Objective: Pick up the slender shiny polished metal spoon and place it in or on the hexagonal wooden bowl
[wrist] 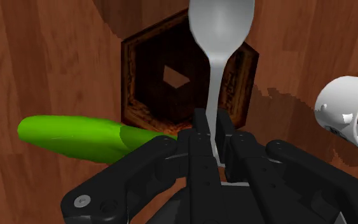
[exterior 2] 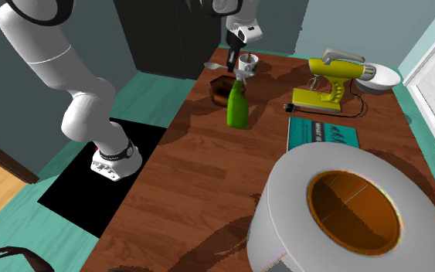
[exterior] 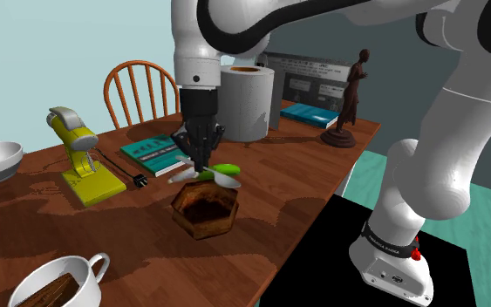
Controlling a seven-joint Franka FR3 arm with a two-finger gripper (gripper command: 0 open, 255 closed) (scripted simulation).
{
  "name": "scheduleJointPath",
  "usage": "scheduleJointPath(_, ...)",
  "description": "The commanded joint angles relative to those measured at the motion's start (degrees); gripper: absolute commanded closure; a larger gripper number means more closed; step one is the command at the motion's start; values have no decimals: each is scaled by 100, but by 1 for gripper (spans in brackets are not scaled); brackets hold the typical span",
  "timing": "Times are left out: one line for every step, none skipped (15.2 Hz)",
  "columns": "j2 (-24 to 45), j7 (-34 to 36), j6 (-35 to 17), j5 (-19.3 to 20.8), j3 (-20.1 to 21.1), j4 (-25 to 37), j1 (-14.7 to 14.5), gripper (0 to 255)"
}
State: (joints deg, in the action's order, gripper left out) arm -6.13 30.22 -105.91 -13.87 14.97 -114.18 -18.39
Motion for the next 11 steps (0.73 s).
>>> scheduleJointPath(29,-8,-150,-7,14,-120,-9,255)
scheduleJointPath(42,-20,-225,-10,17,-182,-12,255)
scheduleJointPath(57,-32,-300,-12,21,-243,-14,255)
scheduleJointPath(73,-44,-375,-15,25,-303,-16,255)
scheduleJointPath(91,-56,-449,-18,28,-362,-19,255)
scheduleJointPath(109,-67,-524,-20,32,-419,-21,255)
scheduleJointPath(129,-79,-599,-22,35,-476,-23,255)
scheduleJointPath(150,-90,-674,-25,39,-531,-26,255)
scheduleJointPath(172,-101,-749,-27,43,-585,-28,255)
scheduleJointPath(196,-112,-825,-29,47,-637,-30,255)
scheduleJointPath(221,-123,-900,-31,50,-689,-33,255)
